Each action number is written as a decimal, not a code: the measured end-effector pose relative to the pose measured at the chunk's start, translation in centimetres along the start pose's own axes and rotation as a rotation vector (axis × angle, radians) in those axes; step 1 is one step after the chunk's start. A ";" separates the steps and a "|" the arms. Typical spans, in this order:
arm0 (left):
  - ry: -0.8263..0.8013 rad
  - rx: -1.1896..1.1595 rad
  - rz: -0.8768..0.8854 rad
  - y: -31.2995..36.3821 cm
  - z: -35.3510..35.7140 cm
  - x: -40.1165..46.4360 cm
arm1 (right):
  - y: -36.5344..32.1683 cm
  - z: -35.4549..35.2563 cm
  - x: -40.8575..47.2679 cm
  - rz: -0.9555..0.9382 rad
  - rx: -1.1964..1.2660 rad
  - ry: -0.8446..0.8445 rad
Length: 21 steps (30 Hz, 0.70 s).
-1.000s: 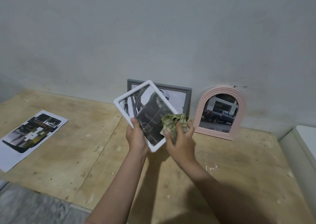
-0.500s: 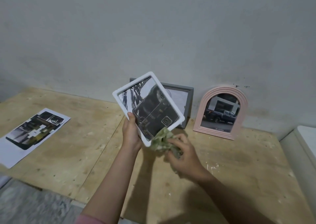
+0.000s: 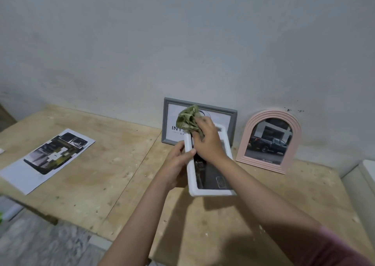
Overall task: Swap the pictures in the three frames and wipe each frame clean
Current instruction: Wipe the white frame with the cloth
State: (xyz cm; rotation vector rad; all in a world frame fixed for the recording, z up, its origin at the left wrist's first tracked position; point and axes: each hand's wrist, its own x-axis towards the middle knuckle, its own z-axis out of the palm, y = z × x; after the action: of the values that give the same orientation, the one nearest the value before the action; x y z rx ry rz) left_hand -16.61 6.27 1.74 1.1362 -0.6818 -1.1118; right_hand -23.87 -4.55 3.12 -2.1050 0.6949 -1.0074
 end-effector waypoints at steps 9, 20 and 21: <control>0.139 -0.209 -0.192 0.0 -3.0 0.3 | 1.2 0.6 -4.9 -0.112 -0.047 -0.370; 0.535 0.067 -0.187 -1.1 -1.9 1.5 | 1.6 -1.2 -9.1 -0.267 -0.268 -0.485; 0.567 0.100 -0.161 -0.9 -1.5 1.6 | 1.6 -1.5 -9.3 -0.274 -0.301 -0.503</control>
State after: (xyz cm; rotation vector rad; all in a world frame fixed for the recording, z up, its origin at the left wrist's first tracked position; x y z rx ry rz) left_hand -15.04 5.33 0.22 1.5281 -0.2058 -0.8313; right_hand -30.52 0.51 -1.59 -2.6302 0.3216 -0.4821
